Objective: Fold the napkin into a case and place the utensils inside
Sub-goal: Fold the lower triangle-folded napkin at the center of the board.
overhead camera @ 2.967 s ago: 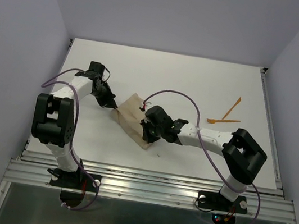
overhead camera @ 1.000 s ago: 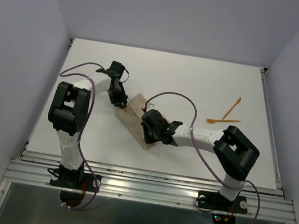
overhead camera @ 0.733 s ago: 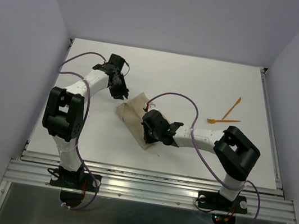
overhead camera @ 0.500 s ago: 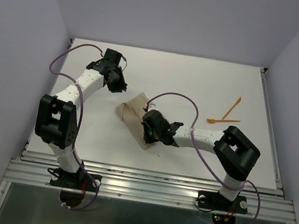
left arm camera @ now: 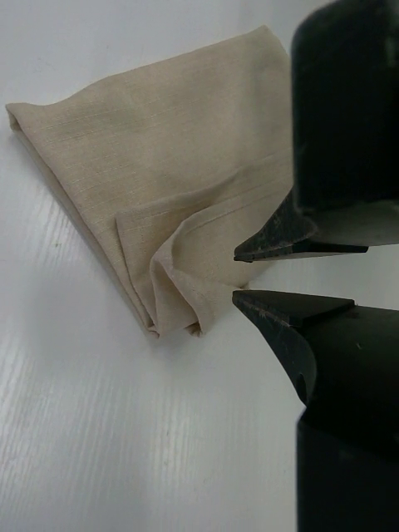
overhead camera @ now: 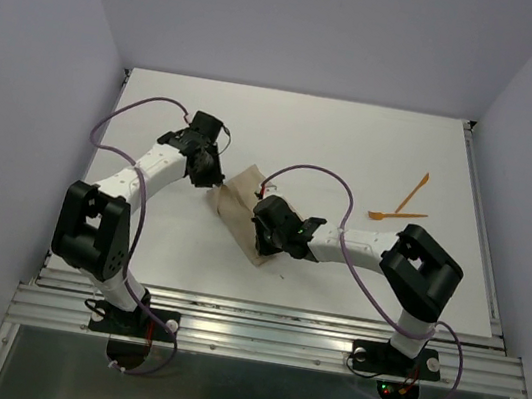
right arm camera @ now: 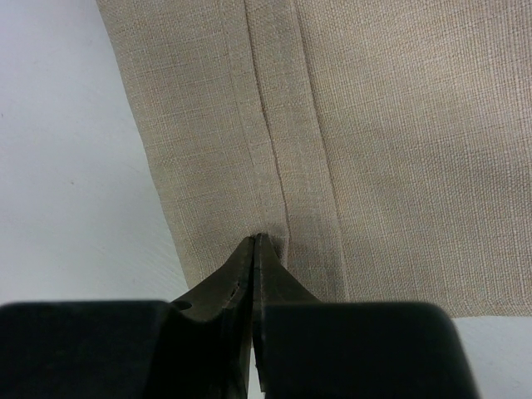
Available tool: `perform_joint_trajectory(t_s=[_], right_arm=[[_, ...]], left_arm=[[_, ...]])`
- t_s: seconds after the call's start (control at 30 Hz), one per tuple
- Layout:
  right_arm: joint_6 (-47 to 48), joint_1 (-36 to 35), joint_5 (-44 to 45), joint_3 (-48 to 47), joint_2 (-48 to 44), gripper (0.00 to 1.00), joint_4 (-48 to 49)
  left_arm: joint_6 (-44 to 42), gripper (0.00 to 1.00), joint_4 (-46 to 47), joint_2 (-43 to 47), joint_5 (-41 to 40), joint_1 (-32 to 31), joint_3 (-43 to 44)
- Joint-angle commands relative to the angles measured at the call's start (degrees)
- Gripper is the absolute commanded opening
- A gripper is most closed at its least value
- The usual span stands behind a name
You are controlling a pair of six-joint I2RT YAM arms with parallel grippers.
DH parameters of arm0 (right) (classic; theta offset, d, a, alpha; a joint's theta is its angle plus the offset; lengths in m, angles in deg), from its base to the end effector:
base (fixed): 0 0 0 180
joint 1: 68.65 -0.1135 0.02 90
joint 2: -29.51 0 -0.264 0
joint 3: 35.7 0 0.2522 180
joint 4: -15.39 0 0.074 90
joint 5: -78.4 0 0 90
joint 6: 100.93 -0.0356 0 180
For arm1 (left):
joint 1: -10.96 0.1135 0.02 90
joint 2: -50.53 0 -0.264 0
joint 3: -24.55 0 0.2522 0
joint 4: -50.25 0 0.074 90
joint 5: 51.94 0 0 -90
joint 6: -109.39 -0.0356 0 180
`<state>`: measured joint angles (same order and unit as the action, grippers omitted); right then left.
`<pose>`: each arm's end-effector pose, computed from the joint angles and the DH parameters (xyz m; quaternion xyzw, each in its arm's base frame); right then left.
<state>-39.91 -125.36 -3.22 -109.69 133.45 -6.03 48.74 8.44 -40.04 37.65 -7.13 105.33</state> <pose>0.2076 0.3067 0.1585 -0.2021 0.9196 0.1738 0.2888 0.3225 -0.1051 0.2487 -0.0938 0.9397 -0.1292 0.3024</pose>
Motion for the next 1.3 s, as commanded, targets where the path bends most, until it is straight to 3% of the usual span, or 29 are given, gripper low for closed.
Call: perform_joint_trajectory(t_s=[0.0,0.97,1.03,1.27], right_arm=[[-0.21,-0.25,0.06,0.99,1.00,0.04,-2.53],[0.06,-0.25,-0.38,0.37,0.91,0.04,-2.97],[0.06,-0.25,-0.38,0.37,0.91,0.04,-2.89],[-0.03,-0.25,-0.30,0.55,0.74,0.04,-2.89]], left_arm=[[-0.34,0.31,0.63,2.41,-2.50,-2.38,-2.85],[-0.34,0.36,2.21,-8.13,-12.34,-6.43,-0.05],[-0.25,0.32,2.13,-8.58,-13.39,-6.87,0.21],[-0.34,0.00,1.60,-10.07,-14.36,-7.05,1.53]])
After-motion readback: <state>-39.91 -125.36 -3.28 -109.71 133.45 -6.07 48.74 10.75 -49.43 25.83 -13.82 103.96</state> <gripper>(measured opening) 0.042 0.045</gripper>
